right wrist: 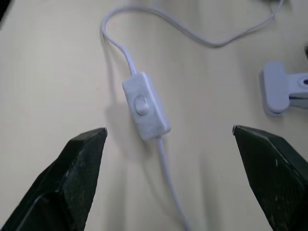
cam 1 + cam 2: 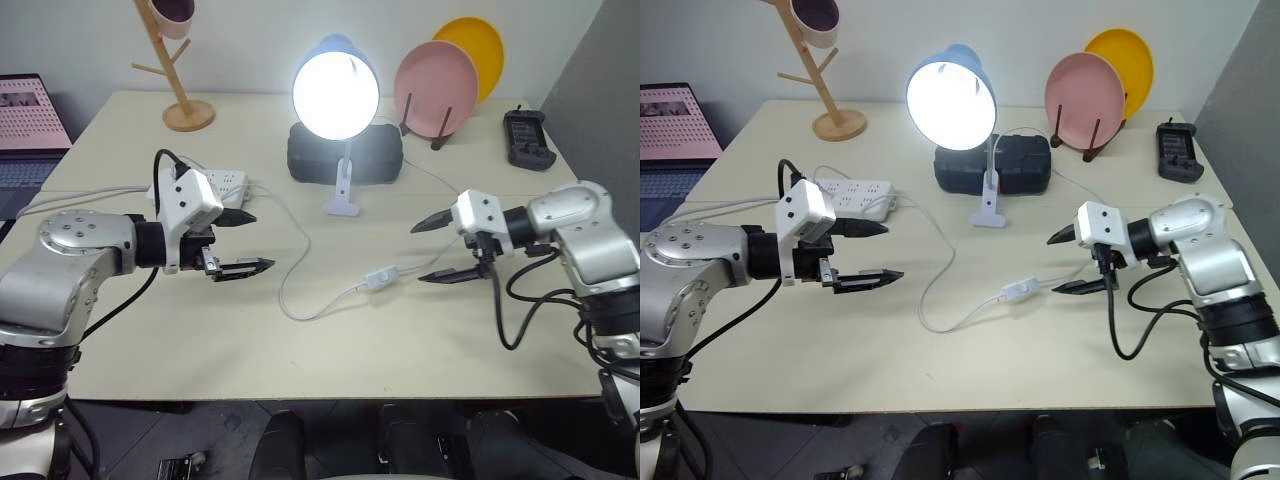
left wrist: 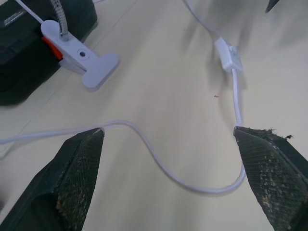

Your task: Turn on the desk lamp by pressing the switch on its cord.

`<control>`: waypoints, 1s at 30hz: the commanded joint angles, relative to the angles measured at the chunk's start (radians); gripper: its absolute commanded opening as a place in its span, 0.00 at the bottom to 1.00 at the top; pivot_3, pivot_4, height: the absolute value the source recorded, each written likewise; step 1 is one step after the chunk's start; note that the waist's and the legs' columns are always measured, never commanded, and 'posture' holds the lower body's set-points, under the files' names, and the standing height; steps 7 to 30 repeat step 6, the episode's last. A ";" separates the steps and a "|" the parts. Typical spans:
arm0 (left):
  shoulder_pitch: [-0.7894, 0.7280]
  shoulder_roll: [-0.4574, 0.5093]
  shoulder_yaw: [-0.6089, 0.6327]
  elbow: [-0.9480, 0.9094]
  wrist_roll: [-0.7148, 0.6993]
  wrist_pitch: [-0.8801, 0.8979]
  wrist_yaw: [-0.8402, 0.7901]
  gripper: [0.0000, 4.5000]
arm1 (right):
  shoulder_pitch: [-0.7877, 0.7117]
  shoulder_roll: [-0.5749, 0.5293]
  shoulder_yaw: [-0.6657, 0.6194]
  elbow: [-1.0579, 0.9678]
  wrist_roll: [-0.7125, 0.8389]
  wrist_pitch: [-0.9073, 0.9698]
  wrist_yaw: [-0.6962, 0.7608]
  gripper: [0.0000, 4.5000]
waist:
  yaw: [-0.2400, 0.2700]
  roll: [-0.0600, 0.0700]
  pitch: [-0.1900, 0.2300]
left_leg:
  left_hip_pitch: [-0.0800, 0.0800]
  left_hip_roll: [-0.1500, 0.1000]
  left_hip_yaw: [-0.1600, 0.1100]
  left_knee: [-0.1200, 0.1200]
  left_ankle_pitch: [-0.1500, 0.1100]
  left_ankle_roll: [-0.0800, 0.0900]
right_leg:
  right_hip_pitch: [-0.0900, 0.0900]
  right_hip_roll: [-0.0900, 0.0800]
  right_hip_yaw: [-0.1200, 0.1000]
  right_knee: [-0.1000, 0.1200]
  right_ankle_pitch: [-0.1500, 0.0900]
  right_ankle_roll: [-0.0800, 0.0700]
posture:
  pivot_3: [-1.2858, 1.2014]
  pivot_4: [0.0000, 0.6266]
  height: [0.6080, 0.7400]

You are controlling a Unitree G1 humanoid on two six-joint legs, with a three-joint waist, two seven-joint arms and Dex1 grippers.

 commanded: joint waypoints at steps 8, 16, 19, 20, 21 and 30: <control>-0.016 0.055 0.083 0.064 0.014 -0.059 -0.010 1.00 | 0.198 -0.117 -0.270 -0.343 0.181 0.408 -0.206 0.98 | 0.000 0.000 0.000 | 0.000 0.000 0.000 0.000 0.000 0.000 | 0.000 0.000 0.000 0.000 -0.001 0.001 | 0.52 0.24 1.00; -0.016 0.055 0.083 0.064 0.014 -0.059 -0.010 1.00 | 0.198 -0.117 -0.270 -0.343 0.181 0.408 -0.206 0.98 | 0.000 0.000 0.000 | 0.000 0.000 0.000 0.000 0.000 0.000 | 0.000 0.000 0.000 0.000 -0.001 0.001 | 0.52 0.24 1.00; -0.016 0.055 0.083 0.064 0.014 -0.059 -0.010 1.00 | 0.198 -0.117 -0.270 -0.343 0.181 0.408 -0.206 0.98 | 0.000 0.000 0.000 | 0.000 0.000 0.000 0.000 0.000 0.000 | 0.000 0.000 0.000 0.000 -0.001 0.001 | 0.52 0.24 1.00; -0.016 0.055 0.083 0.064 0.014 -0.059 -0.010 1.00 | 0.198 -0.117 -0.270 -0.343 0.181 0.408 -0.206 0.98 | 0.000 0.000 0.000 | 0.000 0.000 0.000 0.000 0.000 0.000 | 0.000 0.000 0.000 0.000 -0.001 0.001 | 0.52 0.24 1.00; -0.016 0.055 0.083 0.064 0.014 -0.059 -0.010 1.00 | 0.198 -0.117 -0.270 -0.343 0.181 0.408 -0.206 0.98 | 0.000 0.000 0.000 | 0.000 0.000 0.000 0.000 0.000 0.000 | 0.000 0.000 0.000 0.000 -0.001 0.001 | 0.52 0.24 1.00; -0.016 0.055 0.083 0.064 0.014 -0.059 -0.010 1.00 | 0.198 -0.117 -0.270 -0.343 0.181 0.408 -0.206 0.98 | 0.000 0.000 0.000 | 0.000 0.000 0.000 0.000 0.000 0.000 | 0.000 0.000 0.000 0.000 -0.001 0.001 | 0.52 0.24 1.00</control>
